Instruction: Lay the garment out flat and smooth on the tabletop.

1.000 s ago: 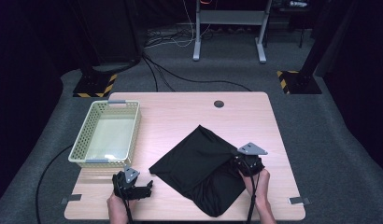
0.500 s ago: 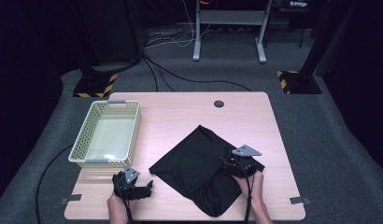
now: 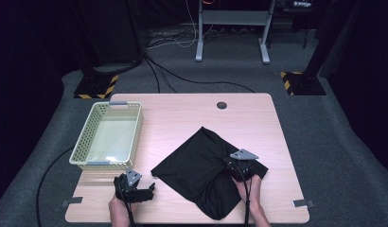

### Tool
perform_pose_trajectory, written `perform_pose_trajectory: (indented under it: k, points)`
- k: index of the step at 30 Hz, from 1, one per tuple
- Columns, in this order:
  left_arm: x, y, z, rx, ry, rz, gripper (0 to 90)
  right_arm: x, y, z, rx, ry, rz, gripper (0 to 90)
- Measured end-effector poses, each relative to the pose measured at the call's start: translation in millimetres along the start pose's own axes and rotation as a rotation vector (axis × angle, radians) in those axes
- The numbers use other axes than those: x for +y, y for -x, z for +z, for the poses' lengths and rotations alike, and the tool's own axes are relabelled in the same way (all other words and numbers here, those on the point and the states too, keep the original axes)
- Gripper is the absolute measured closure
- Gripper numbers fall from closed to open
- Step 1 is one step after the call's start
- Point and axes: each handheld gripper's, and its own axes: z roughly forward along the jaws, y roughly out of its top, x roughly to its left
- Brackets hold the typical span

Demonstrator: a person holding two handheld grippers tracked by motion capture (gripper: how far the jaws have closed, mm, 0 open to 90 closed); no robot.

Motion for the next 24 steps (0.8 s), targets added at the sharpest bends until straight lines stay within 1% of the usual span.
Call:
perform_pose_trajectory:
  k: [1,5,6,7,9,11,12,13,14,15,16,18,19,21,22,23,24]
  points:
    - [0.0,-0.1,0.1,-0.003,-0.001,0.0,2.8,0.0,0.0,0.0,0.0,0.0,0.0,86.0]
    - [0.1,-0.5,0.1,-0.007,-0.003,-0.002,2.8,6.2,9.2,-17.7,-0.036,0.074,0.02,86.0]
    - [0.1,-0.5,0.2,-0.007,-0.002,-0.002,2.8,8.3,12.9,-22.9,-0.053,0.092,0.027,85.9]
    - [0.1,-0.5,0.2,-0.007,-0.003,-0.003,2.8,10.3,17.3,-27.5,-0.068,0.109,0.034,85.8]
    - [0.1,-0.7,0.2,-0.008,-0.003,-0.004,2.8,12.7,28.5,-35.8,-0.093,0.136,0.063,85.7]
    - [0.1,-0.5,0.2,-0.007,-0.002,-0.003,2.8,12.9,41.1,-40.5,-0.119,0.147,0.094,85.5]
    - [0.1,-0.4,0.1,-0.005,-0.002,-0.002,2.8,11.8,47.0,-41.1,-0.126,0.14,0.107,85.3]
    - [0.1,-0.4,0.2,-0.005,-0.001,-0.003,2.8,10.1,52.5,-39.3,-0.122,0.116,0.119,84.7]
    - [0.1,-0.5,0.3,-0.003,-0.001,-0.008,2.7,7.1,56.6,-35.9,-0.114,0.095,0.127,84.3]
    - [0.2,-0.7,0.2,0.005,-0.002,-0.012,2.7,3.6,59.0,-31.0,-0.099,0.062,0.131,83.5]
    - [0.3,-0.9,0.0,0.009,-0.001,-0.015,2.7,-0.1,59.9,-25.9,-0.095,0.025,0.121,83.2]
    - [2.3,0.4,-1.9,-0.007,0.036,-0.037,2.1,-7.1,59.0,-18.7,-0.086,-0.011,0.108,82.8]
    - [5.9,4.0,-3.4,-0.013,0.053,-0.035,1.6,-10.9,57.0,-15.2,-0.078,-0.021,0.103,82.8]
    - [17.0,14.4,-5.2,-0.04,0.096,-0.018,1.4,-11.7,55.3,-13.3,-0.072,-0.029,0.1,82.8]
    - [23.6,20.0,-3.5,-0.067,0.111,-0.009,1.4,-12.1,53.1,-11.1,-0.07,-0.036,0.093,82.9]
    - [30.3,25.3,0.5,-0.095,0.117,0.004,1.4,-12.3,50.1,-9.3,-0.074,-0.036,0.085,82.9]
    - [36.6,30.4,6.3,-0.105,0.107,0.021,1.4,-12.0,46.6,-7.9,-0.084,-0.038,0.067,83.0]
